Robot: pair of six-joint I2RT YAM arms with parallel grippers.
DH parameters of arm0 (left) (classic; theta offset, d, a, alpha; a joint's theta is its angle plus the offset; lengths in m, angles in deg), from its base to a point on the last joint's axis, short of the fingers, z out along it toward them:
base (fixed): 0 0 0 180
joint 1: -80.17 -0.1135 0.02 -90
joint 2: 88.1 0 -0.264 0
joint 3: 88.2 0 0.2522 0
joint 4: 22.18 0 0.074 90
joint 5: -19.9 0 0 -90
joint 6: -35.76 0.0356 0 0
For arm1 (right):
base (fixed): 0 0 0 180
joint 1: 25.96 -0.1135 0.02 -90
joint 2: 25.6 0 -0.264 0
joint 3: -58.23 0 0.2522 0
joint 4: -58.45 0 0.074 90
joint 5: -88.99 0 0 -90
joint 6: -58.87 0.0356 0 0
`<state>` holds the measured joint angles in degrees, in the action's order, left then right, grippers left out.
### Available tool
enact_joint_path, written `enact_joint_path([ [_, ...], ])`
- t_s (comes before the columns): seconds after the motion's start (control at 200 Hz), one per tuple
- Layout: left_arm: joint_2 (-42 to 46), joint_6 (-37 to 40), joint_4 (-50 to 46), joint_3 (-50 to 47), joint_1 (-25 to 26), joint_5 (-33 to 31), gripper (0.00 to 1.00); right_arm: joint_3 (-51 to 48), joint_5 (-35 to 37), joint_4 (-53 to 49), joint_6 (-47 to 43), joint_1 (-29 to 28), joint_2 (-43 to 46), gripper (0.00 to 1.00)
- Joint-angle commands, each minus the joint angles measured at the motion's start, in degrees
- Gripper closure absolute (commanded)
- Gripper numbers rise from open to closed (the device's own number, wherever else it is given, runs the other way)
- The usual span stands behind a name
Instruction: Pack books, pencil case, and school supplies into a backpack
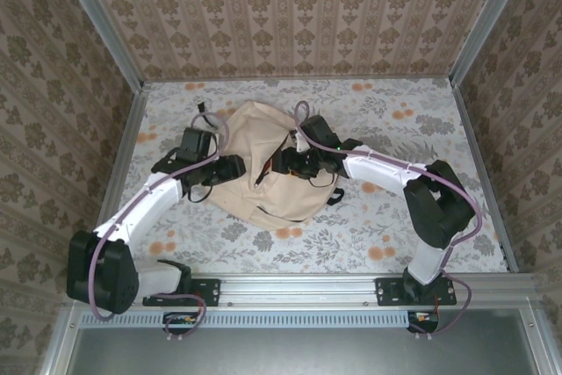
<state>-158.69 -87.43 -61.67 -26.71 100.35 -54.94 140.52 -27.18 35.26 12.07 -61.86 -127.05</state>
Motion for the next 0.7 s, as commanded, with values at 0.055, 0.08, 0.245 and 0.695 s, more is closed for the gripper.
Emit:
enact_joint_path([
  [0.055,4.3,-5.1,0.7,-3.8,-1.3,1.0,0.42,3.7,-3.6,1.0,0.6,-1.1,-4.4,0.50],
  [0.08,4.7,-5.4,0.9,-4.2,-1.3,1.1,0.42,4.2,-3.8,1.1,0.7,-1.3,-4.9,0.50],
  [0.245,5.3,-5.9,1.3,-5.3,-1.6,1.3,0.42,6.7,-5.3,2.7,2.6,-1.8,-7.7,0.53],
  [0.695,4.6,-5.1,2.5,-4.9,-1.8,6.5,0.43,7.5,-1.6,-0.3,2.7,-2.5,-6.0,0.93],
])
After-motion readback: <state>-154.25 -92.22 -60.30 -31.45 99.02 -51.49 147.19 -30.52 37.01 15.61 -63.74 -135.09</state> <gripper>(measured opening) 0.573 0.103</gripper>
